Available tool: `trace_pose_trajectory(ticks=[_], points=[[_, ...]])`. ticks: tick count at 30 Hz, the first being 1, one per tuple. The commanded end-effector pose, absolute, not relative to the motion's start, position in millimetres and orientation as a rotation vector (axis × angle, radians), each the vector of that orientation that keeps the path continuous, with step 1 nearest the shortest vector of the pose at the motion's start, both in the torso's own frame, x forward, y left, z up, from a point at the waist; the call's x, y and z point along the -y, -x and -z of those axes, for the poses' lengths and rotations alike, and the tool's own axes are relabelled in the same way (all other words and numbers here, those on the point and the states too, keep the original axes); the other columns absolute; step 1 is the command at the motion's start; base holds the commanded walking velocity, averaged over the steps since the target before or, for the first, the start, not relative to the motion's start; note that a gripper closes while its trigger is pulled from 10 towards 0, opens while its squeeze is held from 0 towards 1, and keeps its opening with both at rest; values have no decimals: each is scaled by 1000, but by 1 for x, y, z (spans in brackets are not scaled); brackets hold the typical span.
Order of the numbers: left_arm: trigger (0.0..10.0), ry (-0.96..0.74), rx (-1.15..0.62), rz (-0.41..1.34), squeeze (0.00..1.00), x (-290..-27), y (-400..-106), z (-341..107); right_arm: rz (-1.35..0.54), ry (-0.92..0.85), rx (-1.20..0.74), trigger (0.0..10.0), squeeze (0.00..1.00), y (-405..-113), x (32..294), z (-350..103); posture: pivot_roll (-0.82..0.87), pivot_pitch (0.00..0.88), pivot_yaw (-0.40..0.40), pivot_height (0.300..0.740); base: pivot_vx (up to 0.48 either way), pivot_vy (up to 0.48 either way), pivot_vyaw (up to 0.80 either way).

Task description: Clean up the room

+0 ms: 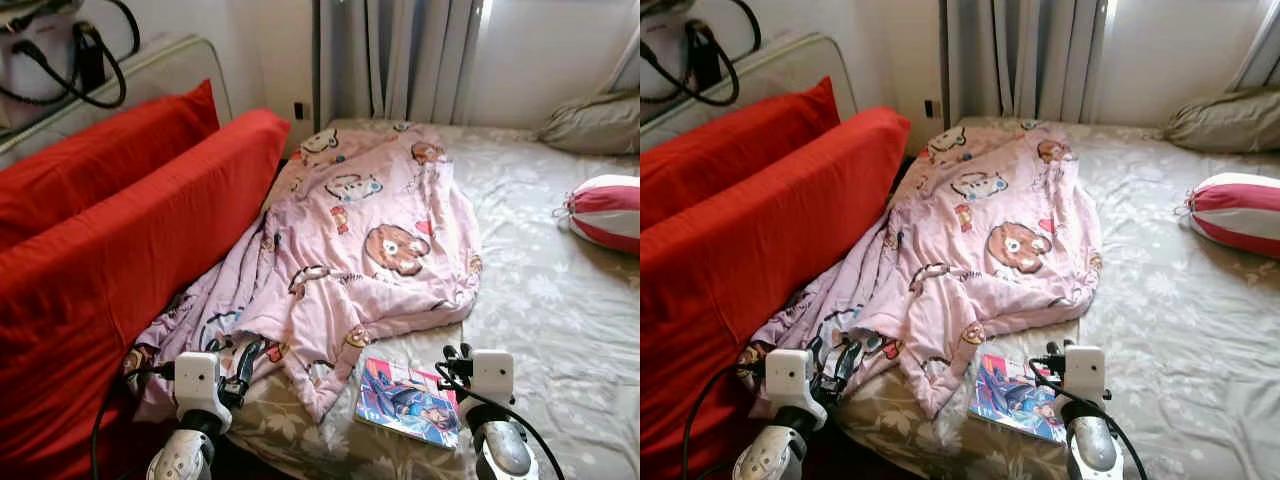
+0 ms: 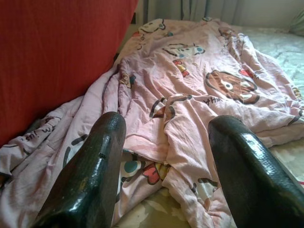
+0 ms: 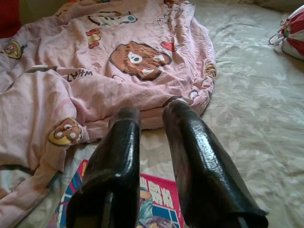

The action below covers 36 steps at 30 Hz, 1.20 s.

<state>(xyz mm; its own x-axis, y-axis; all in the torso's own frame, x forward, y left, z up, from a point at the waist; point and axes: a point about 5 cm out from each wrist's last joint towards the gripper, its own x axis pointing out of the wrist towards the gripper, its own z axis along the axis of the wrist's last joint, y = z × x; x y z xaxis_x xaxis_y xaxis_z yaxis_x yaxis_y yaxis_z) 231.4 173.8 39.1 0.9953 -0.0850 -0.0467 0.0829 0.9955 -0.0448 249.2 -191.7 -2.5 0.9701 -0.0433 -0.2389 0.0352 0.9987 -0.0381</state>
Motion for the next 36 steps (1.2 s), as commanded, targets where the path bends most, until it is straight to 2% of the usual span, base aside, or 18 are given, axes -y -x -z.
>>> trace_pose_trajectory(ticks=[1,17,22,36], points=[[10000,57,-42,77,0,-175,-232,-42,47,28,-224,10000,0,-251,193,-1,0,0,48,680,0,0,0],[10000,52,-45,85,0,-176,-235,-45,47,26,-273,10000,0,-255,186,4,19,0,45,680,0,0,0],[10000,53,-49,84,0,-177,-234,-45,38,21,-263,10000,0,-253,186,4,20,0,46,650,0,0,0],[10000,60,-64,97,0,-175,-235,-43,48,15,-263,10000,0,-254,185,5,27,0,48,650,0,0,0]])
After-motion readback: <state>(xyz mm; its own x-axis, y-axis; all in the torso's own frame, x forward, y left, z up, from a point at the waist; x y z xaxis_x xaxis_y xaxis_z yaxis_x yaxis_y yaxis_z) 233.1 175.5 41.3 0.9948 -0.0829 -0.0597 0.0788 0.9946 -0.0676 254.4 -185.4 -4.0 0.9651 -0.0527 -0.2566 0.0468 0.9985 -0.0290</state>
